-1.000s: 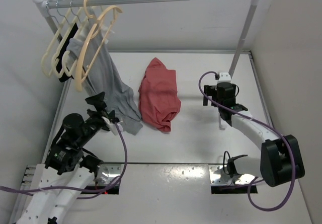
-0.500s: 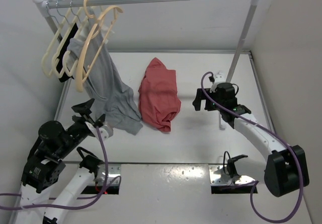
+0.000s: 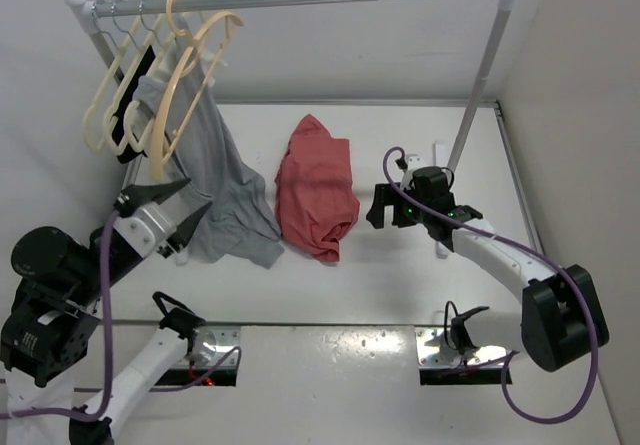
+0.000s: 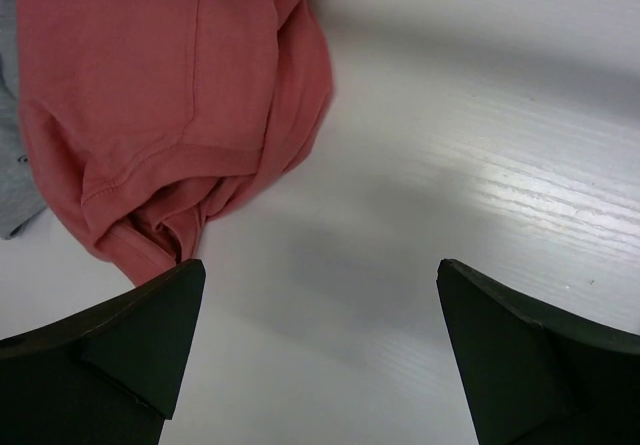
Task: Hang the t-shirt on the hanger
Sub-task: Grab a hanger with the left arm
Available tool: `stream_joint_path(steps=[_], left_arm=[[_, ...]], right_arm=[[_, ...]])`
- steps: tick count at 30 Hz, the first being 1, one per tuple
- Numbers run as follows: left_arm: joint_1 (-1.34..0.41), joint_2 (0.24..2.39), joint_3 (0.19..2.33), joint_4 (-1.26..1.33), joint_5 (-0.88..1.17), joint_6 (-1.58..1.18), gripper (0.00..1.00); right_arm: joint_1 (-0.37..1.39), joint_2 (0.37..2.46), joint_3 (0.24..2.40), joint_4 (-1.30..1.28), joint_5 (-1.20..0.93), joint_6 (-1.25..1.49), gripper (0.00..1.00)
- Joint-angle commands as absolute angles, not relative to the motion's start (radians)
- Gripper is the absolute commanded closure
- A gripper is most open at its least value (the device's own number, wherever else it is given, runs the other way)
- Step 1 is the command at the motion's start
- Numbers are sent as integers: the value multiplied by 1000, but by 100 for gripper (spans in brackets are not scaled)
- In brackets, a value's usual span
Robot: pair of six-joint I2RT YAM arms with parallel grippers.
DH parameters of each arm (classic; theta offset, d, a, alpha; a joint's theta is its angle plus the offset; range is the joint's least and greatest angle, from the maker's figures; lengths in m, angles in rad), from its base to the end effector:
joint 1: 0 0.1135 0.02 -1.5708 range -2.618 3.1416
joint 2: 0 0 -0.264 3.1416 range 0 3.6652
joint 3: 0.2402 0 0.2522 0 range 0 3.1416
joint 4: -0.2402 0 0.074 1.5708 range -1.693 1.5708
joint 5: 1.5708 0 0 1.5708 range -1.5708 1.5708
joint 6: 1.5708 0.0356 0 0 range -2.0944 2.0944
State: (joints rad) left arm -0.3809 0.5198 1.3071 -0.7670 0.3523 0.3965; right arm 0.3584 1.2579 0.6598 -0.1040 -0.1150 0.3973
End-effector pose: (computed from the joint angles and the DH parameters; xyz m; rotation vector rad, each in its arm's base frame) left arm 0.0220 -0.0221 0.4627 0.8384 1.3127 -0.2606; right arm 0.2406 0.0945 0.2057 -0.0168 2.3230 0.5217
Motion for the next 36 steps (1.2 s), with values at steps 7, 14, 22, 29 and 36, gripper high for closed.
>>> stream_joint_path(steps=[7, 14, 22, 29, 36], left_arm=[[-380, 860, 1668, -463, 22, 131, 43], [-380, 1094, 1879, -534, -109, 141, 48], [-380, 1170, 1908, -545, -274, 141, 48], [-380, 1181, 1887, -545, -345, 173, 46], [-371, 1134, 1792, -554, -368, 184, 39]], right_arm=[[399, 1304, 689, -37, -143, 454, 0], [408, 1304, 689, -37, -132, 454, 0], [408, 1313, 689, -37, -141, 445, 0], [408, 1322, 689, -37, -159, 425, 0], [408, 1331, 680, -28, -160, 425, 0]])
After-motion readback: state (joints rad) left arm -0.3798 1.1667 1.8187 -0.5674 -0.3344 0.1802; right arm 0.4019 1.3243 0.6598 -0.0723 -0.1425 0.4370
